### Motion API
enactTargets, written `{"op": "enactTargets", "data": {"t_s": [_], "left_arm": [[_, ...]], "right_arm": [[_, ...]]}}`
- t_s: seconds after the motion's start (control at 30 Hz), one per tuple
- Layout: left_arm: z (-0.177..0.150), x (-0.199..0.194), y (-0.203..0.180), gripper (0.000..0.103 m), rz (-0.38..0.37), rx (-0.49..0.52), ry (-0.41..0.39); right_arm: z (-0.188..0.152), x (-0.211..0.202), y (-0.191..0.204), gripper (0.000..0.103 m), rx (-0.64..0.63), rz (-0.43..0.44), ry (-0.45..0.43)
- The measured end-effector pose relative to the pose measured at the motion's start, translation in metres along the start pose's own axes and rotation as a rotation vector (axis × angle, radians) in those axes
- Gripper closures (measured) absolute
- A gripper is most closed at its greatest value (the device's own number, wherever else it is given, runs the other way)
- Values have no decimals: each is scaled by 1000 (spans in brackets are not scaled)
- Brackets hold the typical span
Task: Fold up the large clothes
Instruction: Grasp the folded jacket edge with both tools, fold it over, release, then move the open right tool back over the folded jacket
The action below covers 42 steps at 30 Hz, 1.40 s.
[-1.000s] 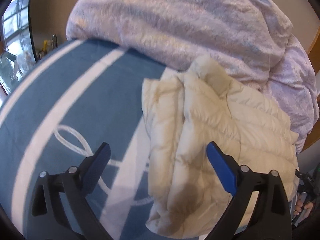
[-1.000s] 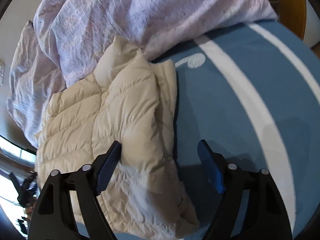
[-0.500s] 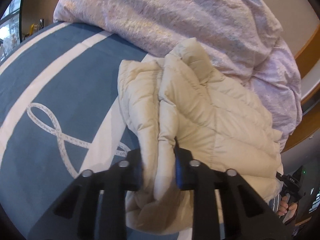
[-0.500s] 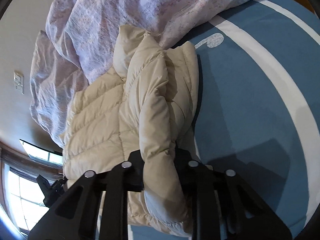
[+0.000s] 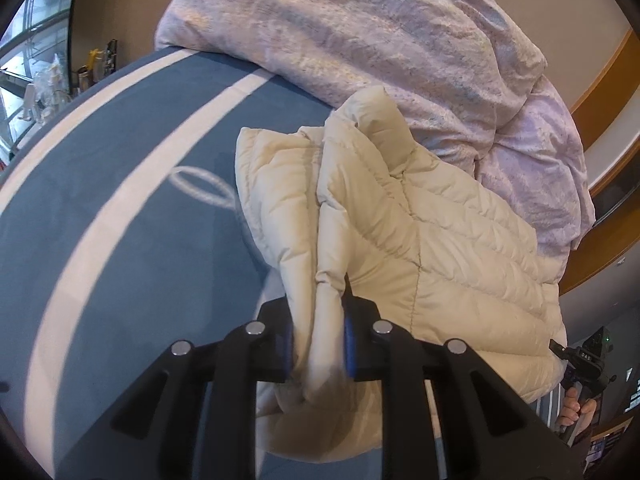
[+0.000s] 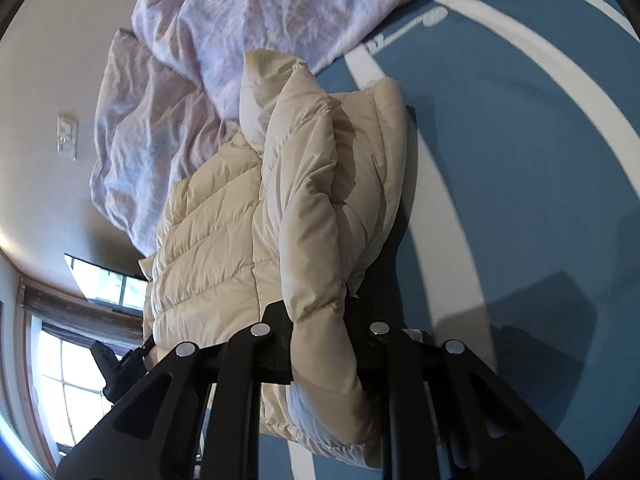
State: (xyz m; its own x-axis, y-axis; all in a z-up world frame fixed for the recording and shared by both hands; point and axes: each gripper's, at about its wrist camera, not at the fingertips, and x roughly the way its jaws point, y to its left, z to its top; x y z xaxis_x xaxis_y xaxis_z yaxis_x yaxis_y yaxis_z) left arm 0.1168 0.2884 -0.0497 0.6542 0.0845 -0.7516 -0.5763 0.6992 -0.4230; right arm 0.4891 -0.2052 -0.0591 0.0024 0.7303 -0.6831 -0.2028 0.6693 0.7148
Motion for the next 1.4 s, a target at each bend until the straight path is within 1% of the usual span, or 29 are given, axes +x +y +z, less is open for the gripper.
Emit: {"op": "enactTargets", "data": {"t_s": [0.1, 0.17, 0.2, 0.23, 0.27, 0.3, 0.33, 0.37, 0.4, 0.43, 0.47, 0.5, 0.6, 0.73, 0.8, 0.9, 1.0, 1.03, 1.07, 1.13, 1.2, 1.4], "left_arm": [[-12, -12, 8, 84, -7, 6, 8], [-22, -19, 13, 84, -17, 6, 23], [-26, -21, 15, 83, -25, 5, 28], [-29, -23, 16, 83, -29, 5, 31], [-31, -24, 17, 81, -31, 5, 32], [-32, -25, 18, 76, -28, 3, 31], [-33, -26, 19, 73, -15, -1, 27], [-33, -26, 21, 67, -9, -13, 21], [-32, -26, 23, 56, -3, -24, 21], [-32, -26, 24, 50, 1, -31, 22], [-32, -25, 25, 41, 3, -41, 23], [-31, -25, 26, 35, 2, -48, 24], [-28, -22, 27, 27, 2, -73, 33], [-25, -16, 27, 23, -1, -98, 54], [-25, -13, 27, 22, 2, -103, 61], [-24, -9, 28, 22, 5, -119, 68], [-22, -7, 29, 22, -6, -145, 69], [-22, -6, 30, 22, -7, -150, 67], [-22, -6, 30, 22, -8, -152, 66], [-21, -5, 30, 22, -8, -157, 65], [-20, -4, 29, 22, -12, -163, 64], [-18, 0, 29, 22, -23, -181, 61]], "right_arm": [[-19, -8, 3, 87, -9, -8, 14], [-30, -15, 4, 87, -26, -30, 20], [-36, -19, 4, 86, -44, -54, 17], [-40, -23, 10, 83, -77, -99, 9], [-43, -26, 15, 76, -105, -151, -3], [-46, -31, 22, 71, -143, -222, -27], [-49, -36, 27, 61, -176, -277, -54], [-51, -41, 38, 53, -228, -363, -100], [-53, -46, 49, 51, -277, -432, -148], [-55, -51, 59, 49, -319, -478, -188], [-57, -53, 66, 49, -342, -493, -206], [-58, -54, 75, 49, -362, -488, -217], [-60, -50, 96, 49, -392, -412, -199], [-68, -24, 134, 49, -463, -330, -157], [-78, -8, 155, 49, -510, -291, -126], [-96, 11, 178, 49, -577, -254, -90], [-111, 32, 193, 51, -623, -248, -61], [-115, 38, 195, 54, -633, -247, -52], [-120, 40, 196, 56, -638, -246, -49], [-126, 45, 197, 57, -636, -245, -48], [-129, 48, 196, 58, -635, -254, -59], [-134, 55, 186, 58, -643, -310, -134]]}}
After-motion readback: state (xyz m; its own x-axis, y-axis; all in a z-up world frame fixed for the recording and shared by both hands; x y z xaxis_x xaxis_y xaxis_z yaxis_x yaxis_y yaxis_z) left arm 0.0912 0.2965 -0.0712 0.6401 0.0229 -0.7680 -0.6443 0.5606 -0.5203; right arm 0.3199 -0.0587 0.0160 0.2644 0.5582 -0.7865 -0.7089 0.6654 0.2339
